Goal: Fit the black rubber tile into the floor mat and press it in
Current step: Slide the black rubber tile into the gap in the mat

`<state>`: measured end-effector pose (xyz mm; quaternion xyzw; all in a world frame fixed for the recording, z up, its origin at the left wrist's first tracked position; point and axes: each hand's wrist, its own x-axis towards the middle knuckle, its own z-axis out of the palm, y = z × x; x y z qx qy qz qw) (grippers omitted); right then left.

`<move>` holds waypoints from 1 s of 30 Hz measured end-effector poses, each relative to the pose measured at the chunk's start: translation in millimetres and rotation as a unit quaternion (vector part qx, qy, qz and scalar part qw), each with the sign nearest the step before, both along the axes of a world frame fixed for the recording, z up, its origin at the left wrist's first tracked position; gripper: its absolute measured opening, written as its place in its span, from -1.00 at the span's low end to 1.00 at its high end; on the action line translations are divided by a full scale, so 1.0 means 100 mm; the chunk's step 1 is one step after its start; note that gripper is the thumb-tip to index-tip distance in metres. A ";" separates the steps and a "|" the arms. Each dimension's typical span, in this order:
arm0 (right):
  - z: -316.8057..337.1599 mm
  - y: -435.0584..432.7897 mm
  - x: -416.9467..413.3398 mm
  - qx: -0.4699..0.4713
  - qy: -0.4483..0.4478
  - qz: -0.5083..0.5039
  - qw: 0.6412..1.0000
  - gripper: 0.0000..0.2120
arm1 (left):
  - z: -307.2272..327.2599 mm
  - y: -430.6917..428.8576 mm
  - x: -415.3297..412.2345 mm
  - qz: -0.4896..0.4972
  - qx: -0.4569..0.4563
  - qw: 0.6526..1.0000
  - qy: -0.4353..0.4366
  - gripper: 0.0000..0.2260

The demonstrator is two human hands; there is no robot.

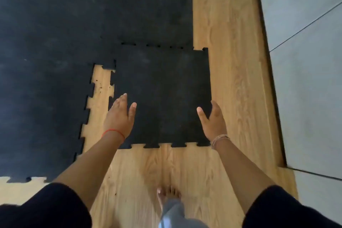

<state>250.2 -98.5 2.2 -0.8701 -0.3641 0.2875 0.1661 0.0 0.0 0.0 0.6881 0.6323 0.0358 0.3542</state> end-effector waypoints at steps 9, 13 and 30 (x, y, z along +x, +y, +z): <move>-2.01 -0.10 0.37 -0.066 -0.175 -0.046 0.981 -0.34 | -2.01 -0.16 -0.16 0.104 0.048 0.982 0.152 -0.40; -2.27 -0.06 0.45 -0.034 -0.186 -0.075 0.979 -0.35 | -2.28 -0.09 -0.17 0.160 0.058 0.977 0.129 -0.37; -2.02 0.07 0.70 0.117 0.299 -0.298 0.899 -0.29 | -2.11 0.41 -0.34 0.351 -0.011 0.935 -0.056 -0.35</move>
